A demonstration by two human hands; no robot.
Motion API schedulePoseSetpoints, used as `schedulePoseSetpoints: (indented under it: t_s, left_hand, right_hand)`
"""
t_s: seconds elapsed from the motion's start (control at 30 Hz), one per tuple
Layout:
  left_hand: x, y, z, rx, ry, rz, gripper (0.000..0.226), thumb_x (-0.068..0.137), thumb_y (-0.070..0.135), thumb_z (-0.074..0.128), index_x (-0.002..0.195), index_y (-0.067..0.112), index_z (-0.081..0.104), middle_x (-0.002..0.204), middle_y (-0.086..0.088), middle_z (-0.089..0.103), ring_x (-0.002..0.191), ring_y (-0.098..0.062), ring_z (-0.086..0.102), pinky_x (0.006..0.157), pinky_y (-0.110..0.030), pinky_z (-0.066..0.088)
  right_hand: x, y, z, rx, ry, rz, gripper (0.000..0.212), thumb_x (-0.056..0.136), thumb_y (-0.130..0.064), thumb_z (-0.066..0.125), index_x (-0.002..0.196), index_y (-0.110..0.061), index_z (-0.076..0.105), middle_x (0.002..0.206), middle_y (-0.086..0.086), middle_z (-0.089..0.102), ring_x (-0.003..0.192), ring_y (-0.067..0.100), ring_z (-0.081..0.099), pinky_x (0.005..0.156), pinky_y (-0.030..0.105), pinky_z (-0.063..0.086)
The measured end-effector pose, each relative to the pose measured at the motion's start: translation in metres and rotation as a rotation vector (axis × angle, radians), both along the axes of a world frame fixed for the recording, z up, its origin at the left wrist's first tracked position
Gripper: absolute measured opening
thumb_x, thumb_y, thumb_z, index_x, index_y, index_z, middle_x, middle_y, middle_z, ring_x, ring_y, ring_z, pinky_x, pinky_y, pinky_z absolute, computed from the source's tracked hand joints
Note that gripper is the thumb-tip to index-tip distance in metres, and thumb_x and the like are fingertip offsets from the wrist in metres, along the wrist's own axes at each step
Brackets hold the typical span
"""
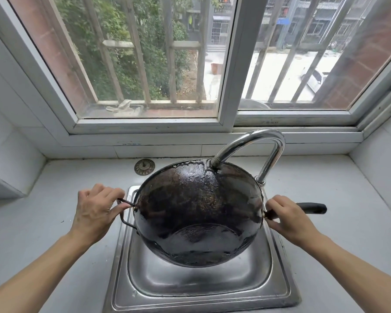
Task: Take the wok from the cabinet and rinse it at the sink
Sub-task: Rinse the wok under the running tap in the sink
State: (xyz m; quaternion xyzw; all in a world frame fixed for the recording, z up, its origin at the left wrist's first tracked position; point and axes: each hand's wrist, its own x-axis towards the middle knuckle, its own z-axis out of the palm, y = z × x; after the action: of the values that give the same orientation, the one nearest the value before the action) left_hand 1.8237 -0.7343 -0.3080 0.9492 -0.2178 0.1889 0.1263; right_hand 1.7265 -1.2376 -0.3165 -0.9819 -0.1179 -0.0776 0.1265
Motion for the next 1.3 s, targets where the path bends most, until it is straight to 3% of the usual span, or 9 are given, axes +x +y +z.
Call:
schedulePoseSetpoints:
  t_s: [0.2, 0.73, 1.03, 1.17, 1.3]
  left_hand:
    - [0.001, 0.000, -0.002, 0.002, 0.047, 0.020, 0.050, 0.089, 0.070, 0.030, 0.090, 0.028, 0.058, 0.081, 0.017, 0.059, 0.080, -0.017, 0.047, 0.068, -0.038, 0.028]
    - [0.024, -0.024, -0.002, 0.011, 0.059, -0.075, 0.051, 0.089, 0.071, 0.030, 0.089, 0.028, 0.058, 0.079, 0.017, 0.060, 0.075, -0.018, 0.048, 0.065, -0.038, 0.030]
    - [0.033, -0.050, -0.009, -0.135, 0.172, -0.202, 0.062, 0.089, 0.073, 0.029, 0.089, 0.019, 0.059, 0.078, 0.009, 0.059, 0.074, -0.018, 0.044, 0.062, -0.035, 0.040]
    - [0.035, -0.058, -0.006, -0.144, 0.216, -0.206, 0.055, 0.087, 0.072, 0.034, 0.088, 0.022, 0.056, 0.078, 0.010, 0.055, 0.073, -0.015, 0.043, 0.060, -0.030, 0.035]
    - [0.041, -0.063, -0.005, -0.158, 0.260, -0.237, 0.041, 0.085, 0.061, 0.045, 0.087, 0.021, 0.055, 0.077, 0.011, 0.054, 0.072, -0.016, 0.046, 0.061, -0.030, 0.036]
  right_hand:
    - [0.001, 0.000, 0.001, -0.004, -0.014, -0.008, 0.038, 0.063, -0.006, 0.082, 0.078, -0.016, 0.049, 0.077, -0.002, 0.048, 0.066, 0.024, 0.047, 0.056, 0.039, 0.046]
    - [-0.018, -0.018, -0.002, 0.007, 0.027, -0.071, 0.039, 0.062, -0.007, 0.083, 0.079, -0.017, 0.049, 0.078, -0.005, 0.049, 0.067, 0.021, 0.046, 0.058, 0.036, 0.045]
    - [-0.036, -0.037, 0.003, 0.007, 0.045, -0.115, 0.037, 0.064, -0.007, 0.082, 0.079, -0.015, 0.050, 0.078, -0.004, 0.049, 0.069, 0.022, 0.047, 0.065, 0.028, 0.037]
    - [-0.041, -0.041, 0.004, 0.011, 0.040, -0.122, 0.038, 0.065, -0.008, 0.082, 0.079, -0.016, 0.048, 0.079, -0.005, 0.048, 0.070, 0.020, 0.046, 0.061, 0.036, 0.047]
    - [-0.047, -0.043, 0.004, 0.016, 0.051, -0.144, 0.038, 0.064, -0.007, 0.083, 0.079, -0.015, 0.049, 0.079, -0.005, 0.049, 0.069, 0.018, 0.046, 0.057, 0.034, 0.046]
